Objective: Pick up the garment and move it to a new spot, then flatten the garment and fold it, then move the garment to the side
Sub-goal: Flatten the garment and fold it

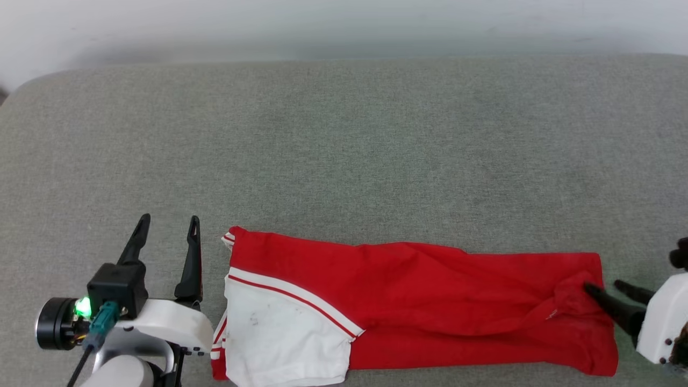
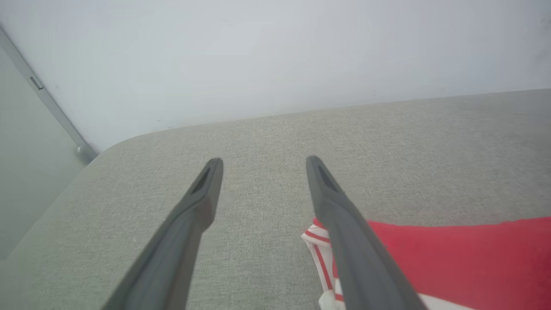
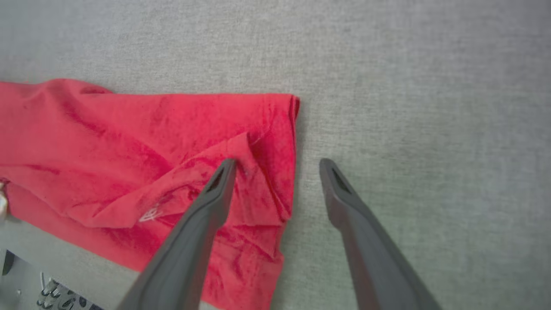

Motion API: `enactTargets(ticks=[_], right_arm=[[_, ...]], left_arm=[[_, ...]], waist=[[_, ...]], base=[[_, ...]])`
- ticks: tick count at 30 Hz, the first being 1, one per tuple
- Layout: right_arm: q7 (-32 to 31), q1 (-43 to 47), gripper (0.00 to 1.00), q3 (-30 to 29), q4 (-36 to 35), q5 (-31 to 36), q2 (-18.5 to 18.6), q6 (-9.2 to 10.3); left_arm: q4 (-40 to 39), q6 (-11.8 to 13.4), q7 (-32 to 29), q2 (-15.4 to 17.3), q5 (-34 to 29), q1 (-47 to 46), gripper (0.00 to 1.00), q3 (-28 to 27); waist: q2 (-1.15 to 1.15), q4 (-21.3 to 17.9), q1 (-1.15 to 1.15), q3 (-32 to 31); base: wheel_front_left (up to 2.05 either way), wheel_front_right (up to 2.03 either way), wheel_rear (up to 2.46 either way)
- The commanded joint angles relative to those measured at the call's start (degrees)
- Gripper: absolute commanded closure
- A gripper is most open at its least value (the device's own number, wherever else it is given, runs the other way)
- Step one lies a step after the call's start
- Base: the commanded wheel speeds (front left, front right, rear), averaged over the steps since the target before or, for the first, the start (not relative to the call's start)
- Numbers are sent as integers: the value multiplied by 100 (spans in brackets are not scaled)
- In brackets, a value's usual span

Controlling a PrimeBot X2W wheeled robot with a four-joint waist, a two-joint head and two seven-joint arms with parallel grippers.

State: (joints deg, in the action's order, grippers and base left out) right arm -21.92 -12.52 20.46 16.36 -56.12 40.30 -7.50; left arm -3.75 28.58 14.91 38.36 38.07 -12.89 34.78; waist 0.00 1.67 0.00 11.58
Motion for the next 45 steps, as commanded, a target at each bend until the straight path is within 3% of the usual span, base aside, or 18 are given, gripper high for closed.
enactTargets(ticks=[1, 10, 17, 18, 19, 29, 38, 45], right_arm=[[-54, 91, 0, 10, 60, -18, -56, 2], [-748, 298, 0, 411, 272, -641, -743, -7], [-941, 216, 0, 806, 187, -751, -931, -11], [-894, 185, 59, 810, 180, -766, -943, -12], [-850, 149, 100, 820, 174, -768, -939, -12], [-417, -168, 100, 431, 144, -846, -382, 2], [-913, -182, 100, -105, 460, -703, 492, 2], [-1498, -76, 100, -165, -153, -865, 425, 1]], left_arm=[[-35, -39, 37, -119, -139, 111, 0, -155], [-31, -544, 39, -1186, -1388, 853, 0, -1295], [-32, -912, 39, -1988, -2124, 1220, 0, -2033], [-27, -975, 39, -2082, -2220, 1275, 0, -2120], [-26, -1020, 39, -2193, -2288, 1313, 0, -2229], [-179, -1507, 39, -2886, -3003, 1760, 0, -2998], [-208, -1899, 39, -3196, -3466, 2092, 0, -3250], [-191, -2005, 35, -3262, -3583, 2168, 0, -3309]], waist=[[0, 19, 0, 21], [0, 143, 0, 96], [0, 149, 0, 115], [0, 154, 0, 110], [0, 160, 0, 101], [0, 139, 0, -139], [0, 87, 0, -439], [0, 82, 0, -538]], base=[[0, 0, 0], [0, 0, 0], [0, 0, 0], [0, 0, 0], [0, 0, 0], [0, 0, 0], [0, 0, 0], [0, 0, 0]])
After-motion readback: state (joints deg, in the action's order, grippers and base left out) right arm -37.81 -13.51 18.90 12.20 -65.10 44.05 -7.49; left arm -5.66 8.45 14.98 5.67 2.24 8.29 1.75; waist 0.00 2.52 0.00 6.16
